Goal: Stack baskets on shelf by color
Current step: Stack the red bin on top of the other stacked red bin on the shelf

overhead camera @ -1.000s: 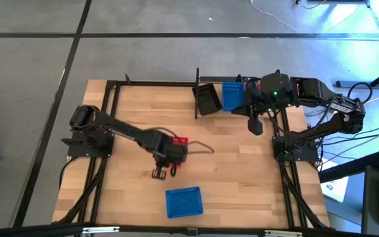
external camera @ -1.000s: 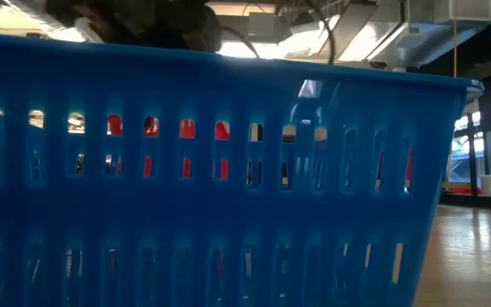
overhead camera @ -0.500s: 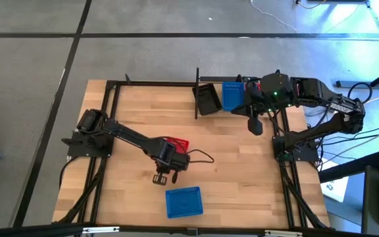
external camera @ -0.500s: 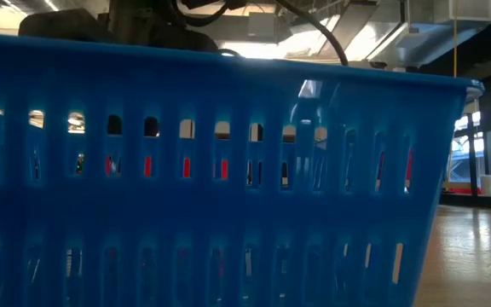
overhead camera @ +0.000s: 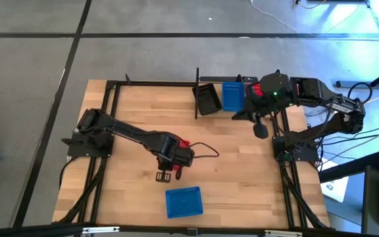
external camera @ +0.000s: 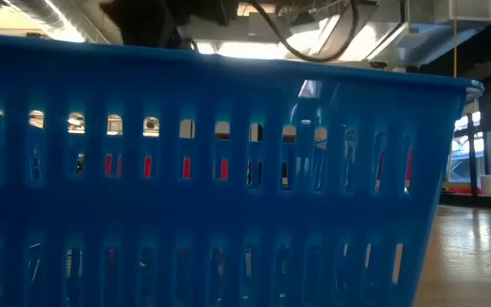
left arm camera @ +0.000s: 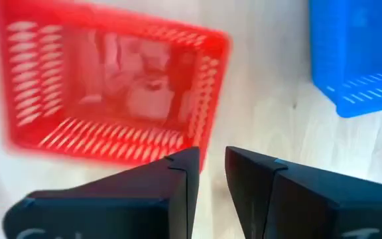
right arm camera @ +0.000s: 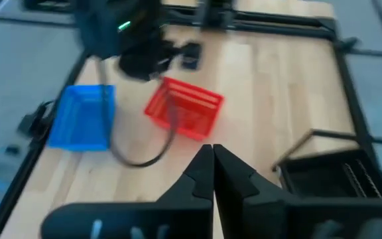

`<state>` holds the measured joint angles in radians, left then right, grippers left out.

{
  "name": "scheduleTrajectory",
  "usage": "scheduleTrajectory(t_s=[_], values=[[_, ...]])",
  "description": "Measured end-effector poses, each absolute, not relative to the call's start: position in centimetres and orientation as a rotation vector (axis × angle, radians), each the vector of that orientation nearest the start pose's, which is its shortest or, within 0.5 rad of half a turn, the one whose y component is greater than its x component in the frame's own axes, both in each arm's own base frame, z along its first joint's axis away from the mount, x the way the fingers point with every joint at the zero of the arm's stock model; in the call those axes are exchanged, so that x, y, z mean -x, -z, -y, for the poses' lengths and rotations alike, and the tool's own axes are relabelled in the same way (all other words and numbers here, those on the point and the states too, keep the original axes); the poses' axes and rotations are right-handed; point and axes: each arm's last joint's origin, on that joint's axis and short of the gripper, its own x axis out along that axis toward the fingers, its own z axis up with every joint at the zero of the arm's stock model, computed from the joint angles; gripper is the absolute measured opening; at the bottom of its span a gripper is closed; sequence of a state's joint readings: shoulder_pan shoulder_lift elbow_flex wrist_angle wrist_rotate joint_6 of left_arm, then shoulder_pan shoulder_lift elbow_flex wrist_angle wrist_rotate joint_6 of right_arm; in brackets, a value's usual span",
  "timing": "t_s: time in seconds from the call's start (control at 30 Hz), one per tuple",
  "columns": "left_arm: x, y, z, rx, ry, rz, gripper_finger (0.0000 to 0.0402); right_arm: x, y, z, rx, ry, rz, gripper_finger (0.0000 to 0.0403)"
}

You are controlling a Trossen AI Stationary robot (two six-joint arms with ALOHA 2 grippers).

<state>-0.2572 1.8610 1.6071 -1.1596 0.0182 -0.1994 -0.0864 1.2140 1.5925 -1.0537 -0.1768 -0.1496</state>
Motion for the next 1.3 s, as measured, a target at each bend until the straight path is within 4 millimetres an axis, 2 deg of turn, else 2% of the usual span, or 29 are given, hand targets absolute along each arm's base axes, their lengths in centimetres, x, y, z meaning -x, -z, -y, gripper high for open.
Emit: scheduleTrajectory(t_s=[0.1,0.2,0.43,0.53,0.67,0.9,1.07,1.3], values=[[-34.7,-28.0,8.5,-0.007,-0.004,-1.421,0.0065,-20.7,-43.6,1.1,0.107,-0.230,-0.661,0.0000],[-33.9,-30.7,7.7,-0.002,-0.105,-1.342,0.0065,-20.7,-43.5,0.9,0.142,-0.299,-0.660,0.0000],[-29.9,-37.0,6.3,0.052,-0.331,-1.090,0.0066,-21.3,-43.1,0.1,0.240,-0.361,-0.670,0.0000],[-27.7,-39.1,5.5,0.102,-0.421,-0.991,0.0066,-23.1,-41.9,-0.3,0.284,-0.355,-0.730,0.0000],[-25.0,-41.4,4.8,0.188,-0.479,-0.877,0.0066,-26.4,-40.1,-0.6,0.289,-0.366,-0.775,0.0000],[-22.6,-43.2,4.1,0.235,-0.503,-0.780,0.0066,-31.4,-36.2,-0.8,0.362,-0.484,-0.823,0.0001],[-22.6,-43.2,4.1,0.233,-0.504,-0.781,0.0066,-33.7,-34.4,-0.8,0.381,-0.497,-0.829,0.0020],[-22.6,-43.1,4.1,0.232,-0.504,-0.784,0.0066,-36.6,-31.2,-0.9,0.443,-0.528,-0.851,0.0075]])
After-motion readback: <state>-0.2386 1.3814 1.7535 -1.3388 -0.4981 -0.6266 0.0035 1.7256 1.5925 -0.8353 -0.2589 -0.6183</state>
